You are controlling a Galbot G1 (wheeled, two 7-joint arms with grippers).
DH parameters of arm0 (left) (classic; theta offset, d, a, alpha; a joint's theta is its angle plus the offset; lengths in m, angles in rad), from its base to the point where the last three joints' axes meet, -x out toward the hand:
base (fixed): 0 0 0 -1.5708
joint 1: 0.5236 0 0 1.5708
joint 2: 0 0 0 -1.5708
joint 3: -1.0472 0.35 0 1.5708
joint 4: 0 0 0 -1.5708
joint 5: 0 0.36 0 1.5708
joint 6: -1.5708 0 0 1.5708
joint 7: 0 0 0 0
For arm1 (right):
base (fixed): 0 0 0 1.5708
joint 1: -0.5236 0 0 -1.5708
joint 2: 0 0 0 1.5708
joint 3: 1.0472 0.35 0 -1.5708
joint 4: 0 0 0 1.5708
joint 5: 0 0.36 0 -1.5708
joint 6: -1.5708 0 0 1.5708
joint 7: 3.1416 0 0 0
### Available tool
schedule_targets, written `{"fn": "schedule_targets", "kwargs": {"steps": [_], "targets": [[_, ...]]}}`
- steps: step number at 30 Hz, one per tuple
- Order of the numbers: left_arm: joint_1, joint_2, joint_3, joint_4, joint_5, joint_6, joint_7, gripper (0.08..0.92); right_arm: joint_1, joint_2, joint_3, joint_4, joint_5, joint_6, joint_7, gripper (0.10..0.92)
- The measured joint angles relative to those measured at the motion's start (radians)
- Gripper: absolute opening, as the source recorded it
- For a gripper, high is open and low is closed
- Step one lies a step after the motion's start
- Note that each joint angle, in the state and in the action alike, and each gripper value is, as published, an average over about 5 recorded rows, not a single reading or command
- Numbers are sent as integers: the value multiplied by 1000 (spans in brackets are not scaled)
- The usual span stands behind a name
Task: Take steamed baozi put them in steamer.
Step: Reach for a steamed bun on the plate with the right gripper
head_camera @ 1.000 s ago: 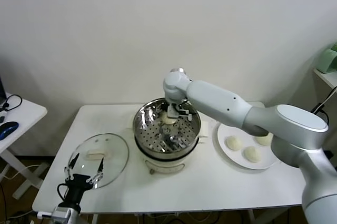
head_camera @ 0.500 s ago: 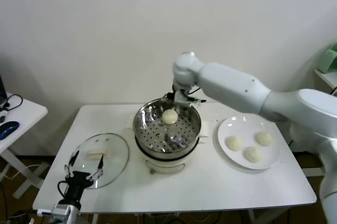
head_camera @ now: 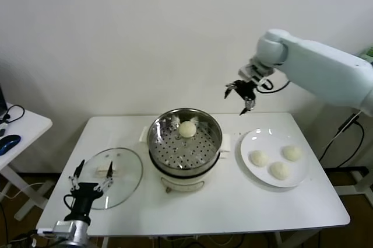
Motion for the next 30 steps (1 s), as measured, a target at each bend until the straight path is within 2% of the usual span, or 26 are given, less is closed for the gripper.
{"fn": "schedule_targets", "kwargs": {"steps": [6, 13, 30], "targets": [[7, -10, -3, -12, -14, 0, -6, 823, -90, -113, 63, -9, 27, -71, -6, 823], [20, -22, -7, -26, -19, 0, -8, 823, -239, -171, 170, -19, -27, -103, -11, 823], [36, -26, -23, -21, -38, -8, -10, 823, -539, -138, 383, -111, -227, -105, 40, 823]]}}
